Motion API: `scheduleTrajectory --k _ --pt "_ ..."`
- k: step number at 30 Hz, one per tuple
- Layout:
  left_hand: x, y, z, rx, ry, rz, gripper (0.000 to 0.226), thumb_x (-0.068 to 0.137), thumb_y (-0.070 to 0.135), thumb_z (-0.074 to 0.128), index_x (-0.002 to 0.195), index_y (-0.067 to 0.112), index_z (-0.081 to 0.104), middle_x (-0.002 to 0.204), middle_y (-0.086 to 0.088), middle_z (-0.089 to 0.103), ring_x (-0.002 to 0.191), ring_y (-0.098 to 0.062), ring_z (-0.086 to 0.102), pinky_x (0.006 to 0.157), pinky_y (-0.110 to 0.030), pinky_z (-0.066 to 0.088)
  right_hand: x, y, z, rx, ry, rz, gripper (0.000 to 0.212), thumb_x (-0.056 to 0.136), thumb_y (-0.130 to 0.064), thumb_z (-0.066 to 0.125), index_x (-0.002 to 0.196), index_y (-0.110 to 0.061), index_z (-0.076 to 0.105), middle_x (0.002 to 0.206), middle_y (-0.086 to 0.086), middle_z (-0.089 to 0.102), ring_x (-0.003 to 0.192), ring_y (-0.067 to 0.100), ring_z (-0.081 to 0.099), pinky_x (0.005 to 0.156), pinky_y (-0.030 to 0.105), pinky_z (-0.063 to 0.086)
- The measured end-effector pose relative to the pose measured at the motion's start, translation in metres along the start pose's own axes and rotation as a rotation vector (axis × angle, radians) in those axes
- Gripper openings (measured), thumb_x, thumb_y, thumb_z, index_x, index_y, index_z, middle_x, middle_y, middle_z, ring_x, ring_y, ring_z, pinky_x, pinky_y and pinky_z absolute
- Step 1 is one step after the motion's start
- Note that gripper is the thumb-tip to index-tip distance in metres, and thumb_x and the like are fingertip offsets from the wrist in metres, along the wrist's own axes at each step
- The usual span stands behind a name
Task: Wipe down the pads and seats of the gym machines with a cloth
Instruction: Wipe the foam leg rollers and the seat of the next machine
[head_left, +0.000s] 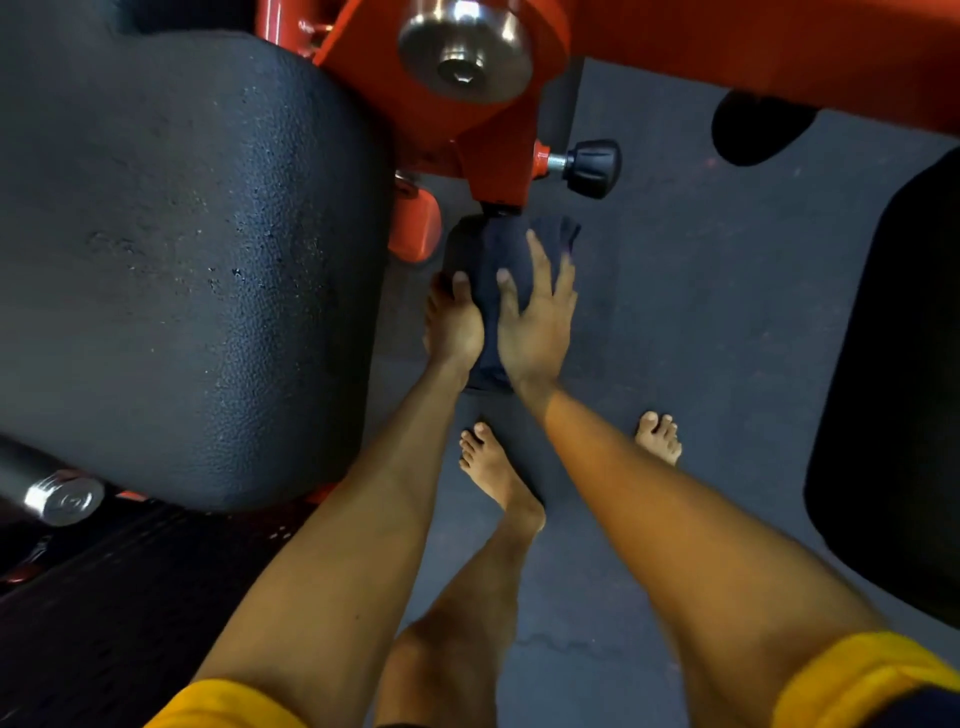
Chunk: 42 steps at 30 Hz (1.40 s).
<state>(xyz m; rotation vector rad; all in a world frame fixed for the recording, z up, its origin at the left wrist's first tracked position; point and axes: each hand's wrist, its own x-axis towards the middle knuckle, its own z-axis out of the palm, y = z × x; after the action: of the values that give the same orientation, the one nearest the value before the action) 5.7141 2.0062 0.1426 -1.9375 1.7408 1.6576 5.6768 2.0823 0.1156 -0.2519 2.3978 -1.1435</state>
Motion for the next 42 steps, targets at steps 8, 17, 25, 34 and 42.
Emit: scheduleTrajectory --k 8,17,25,34,42 --pt "-0.003 0.002 -0.003 0.001 -0.046 -0.023 0.076 0.096 0.064 0.036 0.153 0.014 0.036 0.159 -0.008 0.037 0.147 -0.026 0.033 0.121 -0.033 0.022 -0.067 0.022 0.001 -0.032 -0.041 -0.012 0.055 0.104 -0.048 0.052 0.156 -0.042 0.036 0.165 0.004 0.024 0.15 0.023 0.022 0.119 0.047 0.033" --pt "-0.004 0.003 0.0 0.106 0.046 0.048 0.043 0.111 0.03 0.034 0.137 -0.001 0.049 0.144 -0.023 0.05 0.136 -0.032 0.045 0.099 -0.03 0.031 0.03 0.0 0.004 -0.001 0.069 -0.011 0.056 0.099 -0.053 0.055 0.151 -0.035 0.045 0.157 0.005 0.039 0.142 0.028 0.039 0.109 0.035 0.036" --pt "-0.005 0.001 0.0 0.117 0.044 0.065 0.053 0.111 0.033 0.028 0.146 -0.005 0.038 0.155 -0.023 0.039 0.144 -0.031 0.037 0.108 -0.025 0.023 0.014 -0.002 0.002 -0.13 0.007 -0.07 0.066 0.099 -0.056 0.05 0.154 -0.02 0.043 0.16 0.017 0.035 0.144 0.038 0.036 0.115 0.047 0.033" --pt "-0.008 0.016 -0.014 0.077 0.024 0.093 0.048 0.111 0.028 0.035 0.15 0.001 0.035 0.149 -0.003 0.041 0.139 -0.013 0.035 0.096 -0.002 0.018 0.006 0.01 -0.002 0.13 0.017 0.182 0.065 0.102 -0.059 0.045 0.159 -0.034 0.025 0.162 0.0 0.032 0.141 0.031 0.043 0.111 0.05 0.041" --pt "-0.013 0.024 -0.004 0.098 0.063 0.087 0.051 0.11 0.035 0.035 0.149 0.002 0.04 0.157 -0.016 0.04 0.144 -0.025 0.037 0.103 -0.019 0.018 -0.051 0.014 -0.002 -0.012 -0.089 0.075 0.061 0.104 -0.055 0.046 0.159 -0.041 0.025 0.168 0.009 0.017 0.149 0.035 0.024 0.12 0.051 0.027"
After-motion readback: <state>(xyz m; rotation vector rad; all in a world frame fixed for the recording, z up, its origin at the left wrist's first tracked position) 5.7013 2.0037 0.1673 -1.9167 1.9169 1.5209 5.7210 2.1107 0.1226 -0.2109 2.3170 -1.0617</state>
